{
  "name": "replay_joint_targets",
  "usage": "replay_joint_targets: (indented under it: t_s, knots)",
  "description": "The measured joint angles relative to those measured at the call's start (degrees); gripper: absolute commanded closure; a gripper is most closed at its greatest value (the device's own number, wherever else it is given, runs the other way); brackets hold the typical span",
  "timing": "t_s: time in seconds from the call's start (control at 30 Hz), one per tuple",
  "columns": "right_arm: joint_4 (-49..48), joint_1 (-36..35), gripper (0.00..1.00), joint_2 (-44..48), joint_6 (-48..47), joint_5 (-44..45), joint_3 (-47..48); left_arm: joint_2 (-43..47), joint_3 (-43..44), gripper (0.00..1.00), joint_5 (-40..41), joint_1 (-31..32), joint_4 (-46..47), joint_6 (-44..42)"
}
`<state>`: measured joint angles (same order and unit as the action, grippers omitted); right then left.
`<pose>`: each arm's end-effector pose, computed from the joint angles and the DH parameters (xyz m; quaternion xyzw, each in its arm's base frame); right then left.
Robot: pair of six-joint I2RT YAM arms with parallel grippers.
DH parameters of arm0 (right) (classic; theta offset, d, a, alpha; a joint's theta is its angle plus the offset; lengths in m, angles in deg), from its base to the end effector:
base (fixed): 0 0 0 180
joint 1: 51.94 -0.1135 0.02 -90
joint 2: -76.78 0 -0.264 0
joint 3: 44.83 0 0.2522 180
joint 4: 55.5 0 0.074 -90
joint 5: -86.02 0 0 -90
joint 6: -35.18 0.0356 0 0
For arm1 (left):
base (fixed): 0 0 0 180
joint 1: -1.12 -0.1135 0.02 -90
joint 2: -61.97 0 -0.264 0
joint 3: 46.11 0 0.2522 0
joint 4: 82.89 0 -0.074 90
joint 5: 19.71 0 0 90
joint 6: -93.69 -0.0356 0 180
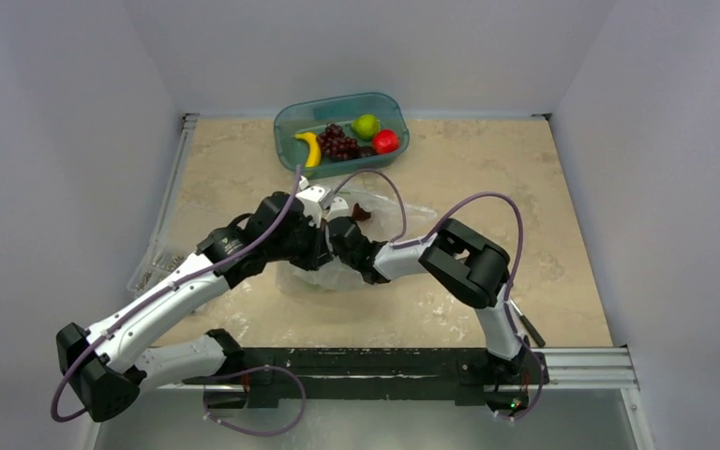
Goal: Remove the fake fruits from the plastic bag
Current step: Take out the fake fruit from the plastic bag.
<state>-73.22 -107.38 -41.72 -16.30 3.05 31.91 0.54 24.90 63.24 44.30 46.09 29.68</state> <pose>0.2498 0.3549 0.1330 -0.0902 0.8331 0.3621 0.4083 0.1606 -0.1567 0.3150 0.1610 0.8958 -0.2791 0.3061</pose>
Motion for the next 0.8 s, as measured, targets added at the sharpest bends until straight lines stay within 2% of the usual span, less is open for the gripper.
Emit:
replay_joint_targets:
  t_s: [0.07,0.2,0.47,0.8]
  knots:
    - [-0.5,-0.6,0.68,-0.1,0.2,0.0,-0.4,1.3,-0.3,1.0,1.8,0.0,-1.5,0.0]
    - [-2.5,-0.7,1.0,0.9,1.2,-0.4,-1.8,4.9,-1.7,1.0,8.1,0.0,-4.9,0.5]
    - [-1.8,1.3,1.0,11.8,1.3,-3.0,-8.5,7.8,-3.3,1.0,19.1,-2.7,-10.4,1.1]
    - [1.2,2.3,1.0,27.6,-0.7,-3.3,-14.4,5.9,-2.3,1.0,26.1,-7.6,-11.5,-5.9]
